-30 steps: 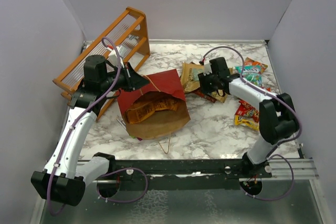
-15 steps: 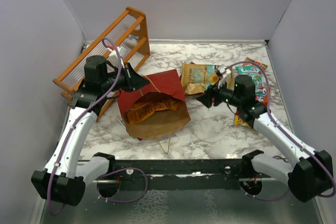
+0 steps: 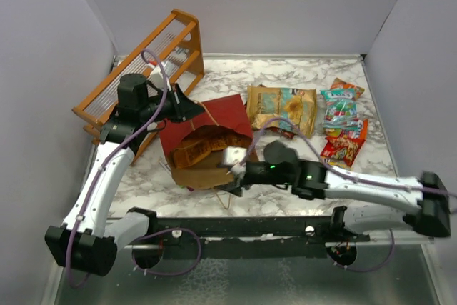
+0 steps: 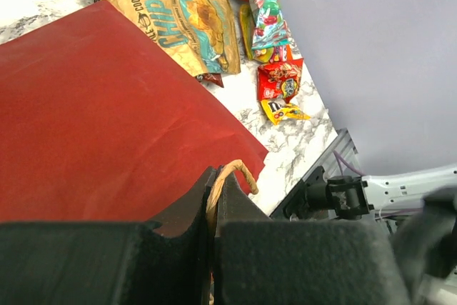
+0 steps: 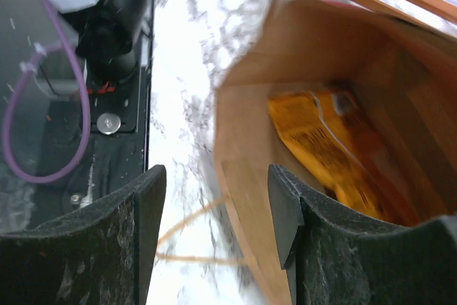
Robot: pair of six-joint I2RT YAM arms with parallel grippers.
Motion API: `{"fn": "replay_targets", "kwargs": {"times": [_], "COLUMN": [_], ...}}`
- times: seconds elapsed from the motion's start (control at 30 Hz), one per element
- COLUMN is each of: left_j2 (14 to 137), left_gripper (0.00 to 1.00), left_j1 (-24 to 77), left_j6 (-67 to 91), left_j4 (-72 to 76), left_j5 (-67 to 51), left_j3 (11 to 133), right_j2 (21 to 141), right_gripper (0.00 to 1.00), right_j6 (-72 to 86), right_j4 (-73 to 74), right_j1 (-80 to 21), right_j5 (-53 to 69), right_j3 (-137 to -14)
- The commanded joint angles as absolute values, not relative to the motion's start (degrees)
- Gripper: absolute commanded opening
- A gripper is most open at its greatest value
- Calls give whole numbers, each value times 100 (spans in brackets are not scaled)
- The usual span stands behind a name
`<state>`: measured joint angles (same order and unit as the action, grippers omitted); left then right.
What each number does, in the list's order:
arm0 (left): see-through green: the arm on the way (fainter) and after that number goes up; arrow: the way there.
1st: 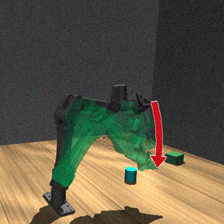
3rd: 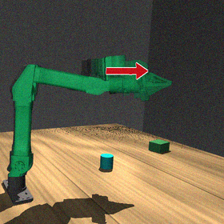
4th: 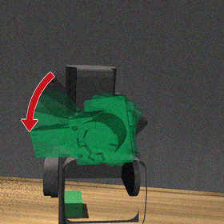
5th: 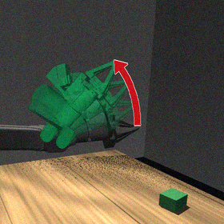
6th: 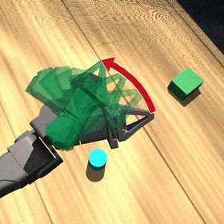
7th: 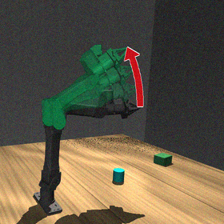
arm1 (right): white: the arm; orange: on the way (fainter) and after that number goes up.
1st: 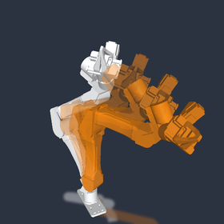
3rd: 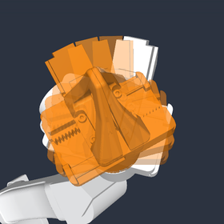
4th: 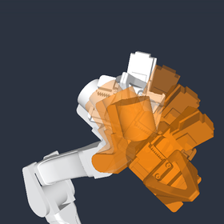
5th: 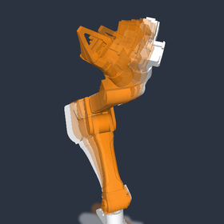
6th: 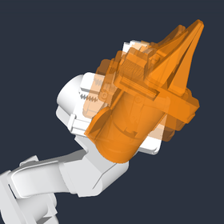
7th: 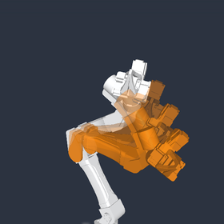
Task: Take the snacks out of the paper bag
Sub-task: Take out the snack from the paper bag.
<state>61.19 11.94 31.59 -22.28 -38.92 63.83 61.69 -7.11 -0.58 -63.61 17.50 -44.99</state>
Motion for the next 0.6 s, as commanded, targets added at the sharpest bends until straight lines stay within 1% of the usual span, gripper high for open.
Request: {"fn": "replay_targets", "kwargs": {"times": [0.0, 0.07, 0.13, 0.2, 0.33, 0.47, 0.57], "left_j2": [6005, 5975, 5949, 5930, 5896, 5867, 5839], "left_gripper": [0, 0, 0, 0, 0, 0, 0], "left_j1": [1160, 1160, 1158, 1158, 1160, 1160, 1154], "left_j6": [3125, 3122, 3114, 3111, 3157, 3157, 3129], "left_j4": [-2249, -2297, -2325, -2323, -2290, -2302, -2332], "left_j5": [-3857, -3843, -3838, -3832, -3848, -3867, -3866], "left_j3": [6447, 6446, 6451, 6438, 6442, 6447, 6443], "right_j2": [8032, 8475, 8748, 8947, 9242, 9591, 9884], "right_gripper": [60, 61, 62, 63, 68, 68, 68], "right_j6": [-3445, -4069, -4595, -4800, -5178, -5232, -5573], "right_j4": [-121, -442, -735, -1292, -2103, -2203, -2235], "right_j1": [-7902, -7965, -7973, -7975, -7870, -7564, -7436], "right_j5": [-1603, -2077, -2155, -2307, -2326, -2170, -2053], "right_j3": [-5100, -5213, -5290, -5296, -5197, -5310, -5317]}}
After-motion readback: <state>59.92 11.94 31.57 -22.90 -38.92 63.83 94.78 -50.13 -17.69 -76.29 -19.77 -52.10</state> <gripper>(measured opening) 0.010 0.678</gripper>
